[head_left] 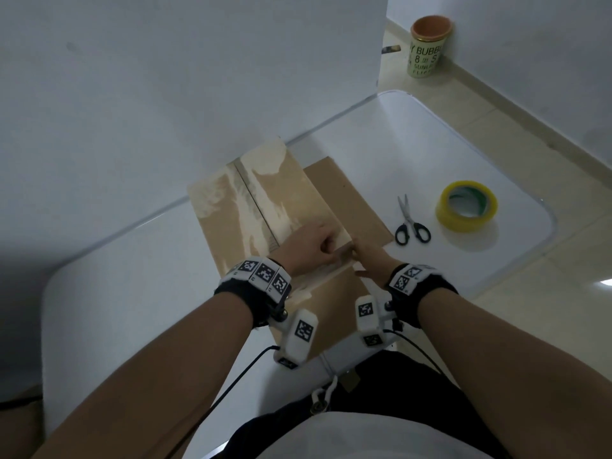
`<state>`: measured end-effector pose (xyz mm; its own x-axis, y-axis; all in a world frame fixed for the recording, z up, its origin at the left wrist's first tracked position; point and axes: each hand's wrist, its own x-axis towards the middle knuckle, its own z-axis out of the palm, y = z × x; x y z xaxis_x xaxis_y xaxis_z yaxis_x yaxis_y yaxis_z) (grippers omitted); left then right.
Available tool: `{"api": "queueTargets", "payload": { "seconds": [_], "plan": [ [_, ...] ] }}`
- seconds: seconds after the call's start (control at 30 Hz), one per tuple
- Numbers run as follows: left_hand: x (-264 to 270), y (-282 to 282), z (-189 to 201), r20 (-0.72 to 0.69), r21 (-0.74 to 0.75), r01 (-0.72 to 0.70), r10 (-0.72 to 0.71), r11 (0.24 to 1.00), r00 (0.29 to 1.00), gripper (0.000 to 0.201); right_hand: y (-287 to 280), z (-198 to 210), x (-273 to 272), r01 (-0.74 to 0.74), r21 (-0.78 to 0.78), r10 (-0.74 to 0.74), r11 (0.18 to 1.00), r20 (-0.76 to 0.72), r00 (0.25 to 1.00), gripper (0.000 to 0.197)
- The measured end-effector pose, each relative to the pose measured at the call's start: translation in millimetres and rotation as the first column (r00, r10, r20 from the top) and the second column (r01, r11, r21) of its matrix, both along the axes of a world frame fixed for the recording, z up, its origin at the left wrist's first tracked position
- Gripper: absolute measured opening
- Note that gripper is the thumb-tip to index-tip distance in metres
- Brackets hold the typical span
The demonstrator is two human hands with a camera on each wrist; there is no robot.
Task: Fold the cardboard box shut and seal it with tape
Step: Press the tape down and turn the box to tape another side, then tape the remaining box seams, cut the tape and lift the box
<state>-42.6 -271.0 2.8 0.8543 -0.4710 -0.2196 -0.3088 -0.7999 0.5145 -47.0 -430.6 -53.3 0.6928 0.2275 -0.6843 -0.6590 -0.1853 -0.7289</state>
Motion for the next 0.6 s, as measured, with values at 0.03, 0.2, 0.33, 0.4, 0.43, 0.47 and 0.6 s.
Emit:
{"api": "queueTargets", "payload": {
  "seconds": [0.03, 0.2, 0.33, 0.4, 0.43, 0.47, 0.6],
  "plan": [
    [0.6, -0.1, -0.1, 0.002, 0.007, 0.003, -0.003, 1.000, 1.000, 0.023, -2.2, 6.3, 6.5, -0.015, -0.100, 0.014, 0.995, -0.008, 1.000, 0.073],
    [0.9, 2.3, 5.1, -0.051, 0.051, 0.032, -0.030, 0.998, 0.998, 0.023, -0.3, 0.9, 20.8, -0.081, -0.171, 0.107, 0.982, 0.149, 0.983, 0.034],
    [-0.6, 24.5, 17.9, -0.261, 0.126, 0.055, -0.021, 0.990, 0.965, 0.026, 7.4, 12.3, 22.6, -0.278, -0.099, 0.287, 0.956, 0.103, 0.952, 0.034],
    [-2.6, 46.3, 27.6, -0.383, 0.157, -0.051, 0.109, 0.986, 0.917, 0.033, 12.3, 18.4, 18.9, -0.496, -0.093, 0.502, 0.863, 0.054, 0.863, 0.033],
    [-3.1, 56.8, 31.2, -0.330, 0.168, -0.153, 0.202, 0.974, 0.922, 0.036, 15.1, 20.9, 17.2, -0.580, -0.071, 0.583, 0.812, 0.034, 0.812, 0.033],
    [-2.9, 66.3, 32.4, -0.193, 0.189, -0.279, 0.314, 0.942, 0.929, 0.036, 19.6, 25.1, 16.5, -0.625, -0.077, 0.628, 0.777, 0.027, 0.778, 0.033],
    [-6.4, 77.4, 30.9, -0.005, 0.431, -0.542, 0.603, 0.721, 0.798, 0.091, 31.4, 40.5, 31.6, -0.570, -0.224, 0.601, 0.790, 0.106, 0.792, 0.029]
  ]
}}
